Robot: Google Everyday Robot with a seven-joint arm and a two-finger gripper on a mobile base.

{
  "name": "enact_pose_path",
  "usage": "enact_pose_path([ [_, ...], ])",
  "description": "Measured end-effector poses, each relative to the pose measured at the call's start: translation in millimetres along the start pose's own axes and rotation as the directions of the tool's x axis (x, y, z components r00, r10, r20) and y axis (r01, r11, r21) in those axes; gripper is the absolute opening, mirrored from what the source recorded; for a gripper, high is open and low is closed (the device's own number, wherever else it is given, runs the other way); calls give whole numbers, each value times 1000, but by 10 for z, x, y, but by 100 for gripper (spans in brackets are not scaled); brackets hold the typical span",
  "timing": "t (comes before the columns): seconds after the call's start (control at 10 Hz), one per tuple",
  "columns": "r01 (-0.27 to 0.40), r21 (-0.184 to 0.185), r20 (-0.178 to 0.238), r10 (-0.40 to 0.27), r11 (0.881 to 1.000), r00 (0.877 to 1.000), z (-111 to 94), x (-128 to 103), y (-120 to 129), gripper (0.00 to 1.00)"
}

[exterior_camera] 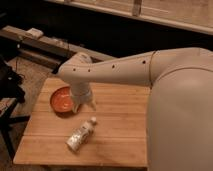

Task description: Place the bottle in the ceramic bowl

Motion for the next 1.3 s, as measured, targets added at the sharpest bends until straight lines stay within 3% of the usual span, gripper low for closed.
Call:
enact_pose_path([
  [1.1, -4, 2, 1, 4, 1000, 1000, -1, -8, -5, 65],
  [1.3, -30, 45, -22, 31, 999, 999, 80, -20, 10, 65],
])
